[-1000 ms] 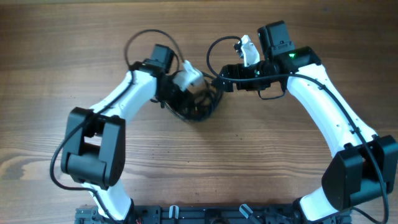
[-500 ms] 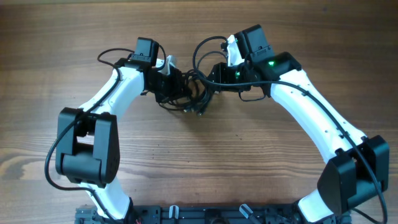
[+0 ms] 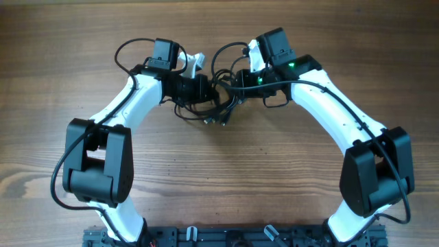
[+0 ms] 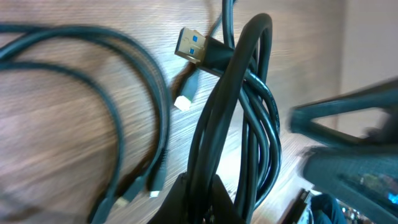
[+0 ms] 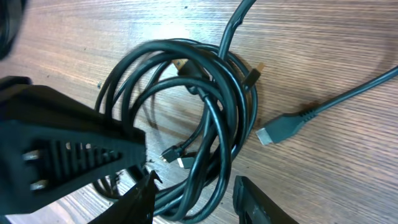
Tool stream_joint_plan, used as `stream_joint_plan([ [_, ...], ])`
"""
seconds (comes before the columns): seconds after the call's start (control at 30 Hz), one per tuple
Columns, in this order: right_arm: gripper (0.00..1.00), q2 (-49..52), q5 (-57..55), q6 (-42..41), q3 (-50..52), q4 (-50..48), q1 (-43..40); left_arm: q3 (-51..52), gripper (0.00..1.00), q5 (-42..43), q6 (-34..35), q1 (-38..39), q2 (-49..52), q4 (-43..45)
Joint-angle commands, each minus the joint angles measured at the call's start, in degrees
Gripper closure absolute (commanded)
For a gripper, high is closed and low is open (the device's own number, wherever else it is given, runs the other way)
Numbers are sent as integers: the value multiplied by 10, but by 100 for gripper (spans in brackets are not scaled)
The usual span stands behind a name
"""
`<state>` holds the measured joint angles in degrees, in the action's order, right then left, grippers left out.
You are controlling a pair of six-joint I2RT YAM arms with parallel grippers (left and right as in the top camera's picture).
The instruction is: Untangle cables
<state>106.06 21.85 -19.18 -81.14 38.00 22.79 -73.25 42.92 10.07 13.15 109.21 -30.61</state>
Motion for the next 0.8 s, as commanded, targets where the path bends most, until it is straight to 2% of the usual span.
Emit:
stream_joint_plan([
  [0.0, 57, 10, -9, 11, -9, -5, -2, -9, 96, 67, -18, 2, -3, 24],
  [0.1, 59, 10, -20, 12, -9, -5, -2, -9, 96, 77, -4, 2, -3, 32],
  [0.2, 68, 10, -46, 9, -9, -5, -2, -9, 96, 90, -3, 2, -3, 32],
  [0.33, 85, 10, -61, 7, -9, -5, -2, -9, 96, 91, -2, 2, -3, 32],
  [0.37, 93, 10, -61, 7, -9, -5, -2, -9, 96, 91, -2, 2, -3, 31],
  [0.4, 96, 10, -61, 7, -9, -5, -2, -9, 96, 91, -2, 3, -3, 29],
  [0.53, 96, 5, -58, 8, -11, -2, -12, -9, 96, 80, -1, 2, -3, 26],
  [0.6, 96, -12, -40, 9, -11, 10, -28, -9, 96, 58, 25, 2, -3, 25],
  [0.7, 96, -57, 53, 47, -11, 31, -68, -9, 96, 4, 74, 2, -3, 26],
  [0.77, 96, -80, 123, 90, -11, 46, -84, -9, 96, 5, 74, 2, -3, 26],
])
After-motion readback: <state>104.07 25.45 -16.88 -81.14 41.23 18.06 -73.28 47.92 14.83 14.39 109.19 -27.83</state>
